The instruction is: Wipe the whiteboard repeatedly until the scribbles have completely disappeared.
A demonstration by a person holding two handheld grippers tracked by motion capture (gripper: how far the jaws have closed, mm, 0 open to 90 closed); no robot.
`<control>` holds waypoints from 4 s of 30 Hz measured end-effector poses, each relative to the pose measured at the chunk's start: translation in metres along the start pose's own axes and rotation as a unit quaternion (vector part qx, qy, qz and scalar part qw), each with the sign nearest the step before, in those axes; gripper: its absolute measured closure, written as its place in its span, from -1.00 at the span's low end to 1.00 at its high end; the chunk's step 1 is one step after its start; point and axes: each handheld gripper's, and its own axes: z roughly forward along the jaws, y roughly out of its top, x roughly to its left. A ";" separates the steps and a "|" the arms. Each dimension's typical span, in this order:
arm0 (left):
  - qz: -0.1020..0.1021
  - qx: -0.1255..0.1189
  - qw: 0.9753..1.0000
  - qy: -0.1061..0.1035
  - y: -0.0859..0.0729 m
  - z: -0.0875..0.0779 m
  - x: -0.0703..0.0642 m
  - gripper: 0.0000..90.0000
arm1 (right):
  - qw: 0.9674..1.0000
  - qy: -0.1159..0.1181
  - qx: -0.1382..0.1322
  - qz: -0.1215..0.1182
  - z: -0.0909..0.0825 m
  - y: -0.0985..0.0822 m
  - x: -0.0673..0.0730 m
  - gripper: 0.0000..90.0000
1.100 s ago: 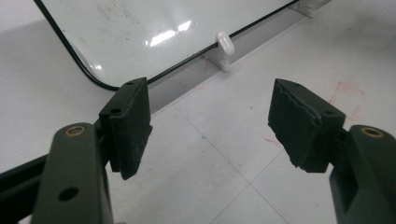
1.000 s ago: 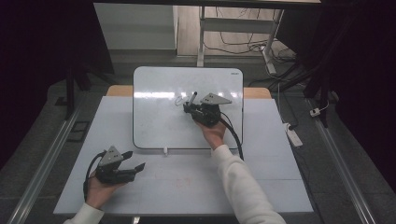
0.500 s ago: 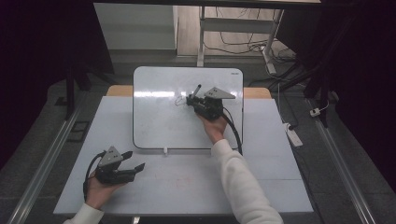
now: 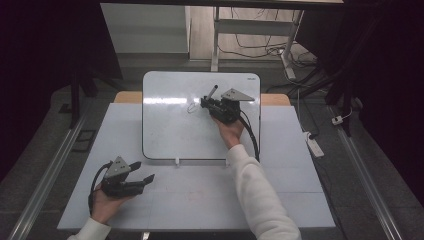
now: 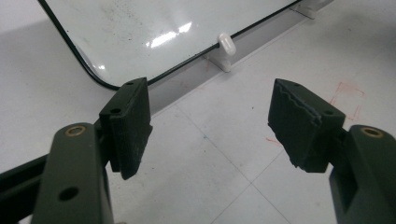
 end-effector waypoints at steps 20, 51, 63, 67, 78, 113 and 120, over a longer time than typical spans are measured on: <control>0.003 0.001 1.000 -0.001 0.000 0.001 -0.002 -0.30 | 1.000 -0.002 0.017 -0.022 -0.009 0.000 -0.004 0.76; 0.003 0.000 1.000 0.000 0.001 0.000 -0.001 -0.30 | 0.999 0.029 0.015 -0.016 0.024 -0.005 0.025 0.76; 0.003 0.000 1.000 -0.001 0.000 0.000 -0.001 -0.30 | 0.998 0.040 0.030 -0.033 0.033 -0.003 0.034 0.76; 0.002 -0.002 1.000 -0.001 0.000 -0.001 -0.001 -0.30 | 1.000 0.004 -0.004 -0.001 0.026 0.007 0.015 0.76; 0.002 -0.003 1.000 -0.001 0.000 -0.001 -0.001 -0.30 | 1.000 0.020 0.013 -0.013 0.023 -0.005 0.025 0.76; 0.003 0.001 1.000 -0.001 0.000 0.002 0.000 -0.30 | 0.998 0.037 0.045 0.004 -0.056 -0.010 0.015 0.75; 0.001 -0.006 1.000 0.004 0.001 0.000 -0.002 -0.30 | 0.993 0.075 0.089 -0.009 -0.097 -0.024 0.033 0.75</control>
